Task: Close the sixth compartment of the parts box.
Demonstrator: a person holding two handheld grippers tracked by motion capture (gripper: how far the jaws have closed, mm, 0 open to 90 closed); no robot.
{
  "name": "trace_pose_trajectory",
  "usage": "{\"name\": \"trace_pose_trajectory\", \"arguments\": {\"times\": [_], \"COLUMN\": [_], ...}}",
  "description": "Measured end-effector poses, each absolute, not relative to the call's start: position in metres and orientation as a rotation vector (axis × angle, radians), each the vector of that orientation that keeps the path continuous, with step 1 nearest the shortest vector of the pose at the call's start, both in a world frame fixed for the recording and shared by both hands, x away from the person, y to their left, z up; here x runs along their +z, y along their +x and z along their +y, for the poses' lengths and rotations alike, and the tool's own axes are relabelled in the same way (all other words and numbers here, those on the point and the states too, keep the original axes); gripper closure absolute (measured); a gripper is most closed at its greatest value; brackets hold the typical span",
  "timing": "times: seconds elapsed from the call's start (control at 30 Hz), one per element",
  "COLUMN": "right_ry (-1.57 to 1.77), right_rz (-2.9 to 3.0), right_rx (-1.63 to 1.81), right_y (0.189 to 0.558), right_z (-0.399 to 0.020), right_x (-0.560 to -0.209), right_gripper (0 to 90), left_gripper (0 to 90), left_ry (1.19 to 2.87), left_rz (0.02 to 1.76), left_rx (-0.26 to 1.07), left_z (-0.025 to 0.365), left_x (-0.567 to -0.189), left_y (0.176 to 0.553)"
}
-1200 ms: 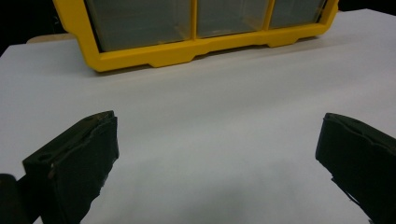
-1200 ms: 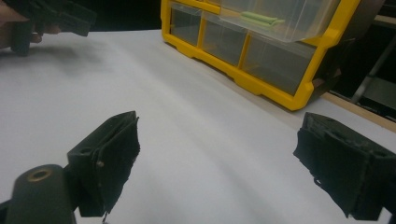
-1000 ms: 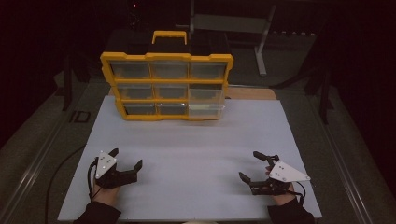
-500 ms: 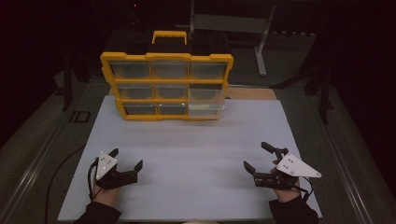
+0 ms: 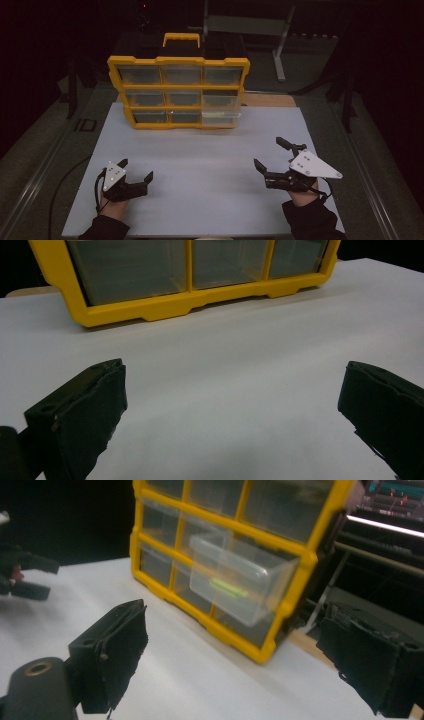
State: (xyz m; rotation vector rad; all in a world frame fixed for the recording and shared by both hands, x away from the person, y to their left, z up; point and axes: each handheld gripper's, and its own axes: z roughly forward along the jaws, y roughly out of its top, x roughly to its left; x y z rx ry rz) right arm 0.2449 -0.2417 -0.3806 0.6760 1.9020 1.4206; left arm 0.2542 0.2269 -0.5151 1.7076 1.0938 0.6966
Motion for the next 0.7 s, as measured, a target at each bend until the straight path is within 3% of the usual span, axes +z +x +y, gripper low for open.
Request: {"name": "trace_pose_trajectory", "arguments": {"times": [0.33,0.7], "right_ry": [0.64,0.735], "right_rz": [1.928,1.989], "right_rx": [1.435,1.356], "right_y": [0.251,0.279], "right_z": [-0.2,-0.176], "right_x": [-0.374,-0.422], "right_gripper": [9.7,9.8], "left_gripper": [0.3,0.3], "left_ry": [1.704,1.702], "left_rz": [1.08,1.072], "left_rx": [0.7,0.717], "left_z": [0.226,0.225], "left_x": [-0.513,-0.511], "left_y": [0.25,0.247]}}
